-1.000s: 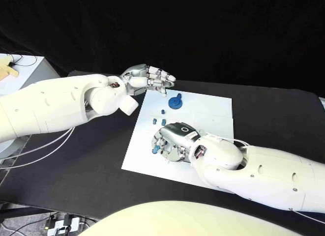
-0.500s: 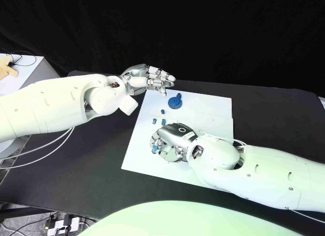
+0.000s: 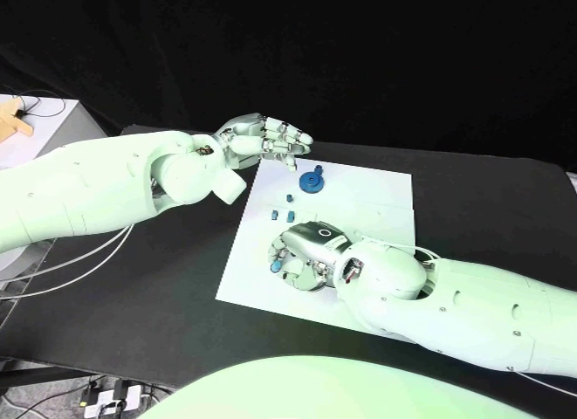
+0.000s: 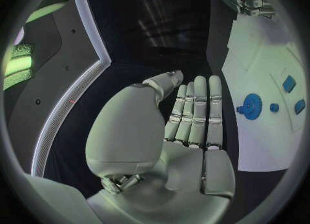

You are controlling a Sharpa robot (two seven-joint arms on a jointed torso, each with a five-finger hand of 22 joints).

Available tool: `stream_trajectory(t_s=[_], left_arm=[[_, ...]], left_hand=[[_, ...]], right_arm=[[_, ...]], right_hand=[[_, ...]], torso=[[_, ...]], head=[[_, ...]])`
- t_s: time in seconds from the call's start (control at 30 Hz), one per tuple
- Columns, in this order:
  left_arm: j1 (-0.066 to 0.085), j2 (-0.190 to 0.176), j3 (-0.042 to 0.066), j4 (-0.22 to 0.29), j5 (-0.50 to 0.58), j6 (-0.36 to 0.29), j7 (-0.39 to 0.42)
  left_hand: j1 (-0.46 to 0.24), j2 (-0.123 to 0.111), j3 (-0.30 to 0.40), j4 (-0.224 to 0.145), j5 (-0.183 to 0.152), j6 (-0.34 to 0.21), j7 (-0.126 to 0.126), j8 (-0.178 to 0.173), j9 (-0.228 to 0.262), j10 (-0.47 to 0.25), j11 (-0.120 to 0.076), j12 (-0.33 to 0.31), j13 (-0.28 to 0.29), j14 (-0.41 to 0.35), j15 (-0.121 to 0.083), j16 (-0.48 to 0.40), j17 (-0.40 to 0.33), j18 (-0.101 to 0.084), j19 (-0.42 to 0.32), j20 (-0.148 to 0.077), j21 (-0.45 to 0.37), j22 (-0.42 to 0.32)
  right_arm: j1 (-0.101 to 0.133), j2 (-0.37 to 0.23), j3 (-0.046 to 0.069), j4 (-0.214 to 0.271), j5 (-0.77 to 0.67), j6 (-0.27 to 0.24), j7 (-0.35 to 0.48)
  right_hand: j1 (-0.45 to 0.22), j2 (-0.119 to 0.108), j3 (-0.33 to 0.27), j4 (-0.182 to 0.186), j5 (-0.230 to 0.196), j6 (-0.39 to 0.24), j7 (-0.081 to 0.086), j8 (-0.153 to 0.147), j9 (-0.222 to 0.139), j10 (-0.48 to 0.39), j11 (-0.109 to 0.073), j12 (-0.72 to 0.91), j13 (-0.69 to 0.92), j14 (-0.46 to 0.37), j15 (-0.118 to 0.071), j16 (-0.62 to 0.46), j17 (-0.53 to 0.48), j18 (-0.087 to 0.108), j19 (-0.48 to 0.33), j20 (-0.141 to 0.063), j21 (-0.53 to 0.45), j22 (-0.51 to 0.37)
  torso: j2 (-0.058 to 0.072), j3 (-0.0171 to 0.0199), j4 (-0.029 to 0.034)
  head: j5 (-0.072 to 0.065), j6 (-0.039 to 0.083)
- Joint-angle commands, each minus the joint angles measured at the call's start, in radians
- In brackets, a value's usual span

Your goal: Assemble the parts on the task board

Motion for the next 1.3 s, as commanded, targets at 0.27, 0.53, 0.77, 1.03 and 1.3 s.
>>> stream_trajectory(t_s=[0.27, 0.53, 0.77, 1.03, 1.3], left_arm=[[0.0, 0.001, 0.001, 0.001, 0.006, 0.018, 0.003], [0.0, 0.001, 0.001, 0.0, 0.006, 0.019, 0.003], [0.0, 0.005, 0.0, -0.002, 0.007, 0.022, 0.004], [-0.002, 0.009, -0.001, -0.007, 0.01, 0.019, 0.011], [-0.009, 0.006, -0.003, -0.01, 0.014, 0.014, 0.018]], left_hand=[[0.003, 0.01, -0.008, 0.001, 0.0, -0.009, 0.0, 0.005, -0.001, -0.009, 0.0, 0.006, -0.001, -0.008, 0.002, -0.006, -0.001, 0.014, 0.007, -0.002, -0.007, -0.002], [0.003, 0.01, -0.008, 0.001, 0.0, -0.009, 0.0, 0.006, -0.001, -0.01, 0.0, 0.006, -0.002, -0.008, 0.002, -0.006, -0.001, 0.014, 0.007, -0.002, -0.008, -0.002], [0.003, 0.01, -0.008, 0.001, 0.0, -0.009, 0.0, 0.006, -0.001, -0.01, 0.0, 0.006, -0.002, -0.008, 0.002, -0.006, -0.001, 0.014, 0.007, -0.002, -0.008, -0.002], [0.003, 0.01, -0.008, 0.002, 0.0, -0.009, 0.0, 0.006, -0.001, -0.01, 0.0, 0.006, -0.002, -0.008, 0.002, -0.006, -0.001, 0.014, 0.008, -0.002, -0.009, -0.003], [0.004, 0.011, -0.008, 0.002, 0.0, -0.009, 0.0, 0.007, -0.002, -0.009, 0.0, 0.007, -0.002, -0.008, 0.002, -0.006, -0.001, 0.014, 0.008, -0.002, -0.009, -0.003]], right_arm=[[-0.002, -0.007, -0.001, 0.001, 0.006, 0.001, -0.001], [-0.002, -0.022, -0.001, 0.009, 0.009, -0.057, -0.002], [0.001, -0.054, 0.0, 0.036, 0.031, -0.118, 0.012], [0.034, -0.196, 0.018, 0.118, 0.218, -0.201, 0.091], [0.099, -0.388, 0.027, 0.189, 0.562, -0.171, 0.152]], right_hand=[[0.03, 0.004, -0.123, 0.003, 0.003, -0.056, -0.012, -0.047, -0.02, -0.123, 0.017, -0.008, -0.002, -0.034, 0.021, -0.042, -0.069, 0.038, -0.051, 0.017, -0.166, -0.06], [0.231, 0.036, -0.456, 0.191, 0.028, -0.122, -0.039, -0.117, -0.064, -0.286, 0.047, 0.048, 0.0, -0.117, 0.046, -0.109, -0.223, 0.074, -0.11, 0.04, -0.442, -0.203], [0.235, 0.031, -0.477, 0.193, 0.03, -0.178, -0.045, -0.138, -0.086, -0.299, 0.048, 0.062, 0.001, -0.123, 0.048, -0.109, -0.233, 0.075, -0.109, 0.042, -0.454, -0.212], [0.262, 0.074, -0.384, 0.181, 0.02, -0.081, 0.015, -0.101, -0.081, -0.178, 0.015, 0.159, 0.01, -0.122, 0.02, -0.115, -0.259, 0.076, -0.096, 0.019, -0.456, -0.217], [0.215, 0.061, -0.288, 0.186, 0.017, -0.007, 0.002, -0.071, -0.093, 0.043, -0.021, 0.252, 0.031, -0.066, -0.008, -0.061, -0.176, 0.049, -0.033, -0.004, -0.27, -0.125]], torso=[[0.0, 0.0004, -0.0001], [0.0, 0.0017, -0.0025], [-0.001, 0.0031, -0.0031], [-0.005, 0.0015, -0.0046], [-0.012, 0.0063, -0.0143]], head=[[-0.002, 0.001], [-0.005, 0.006], [-0.016, 0.012], [-0.066, 0.027], [-0.075, 0.032]])
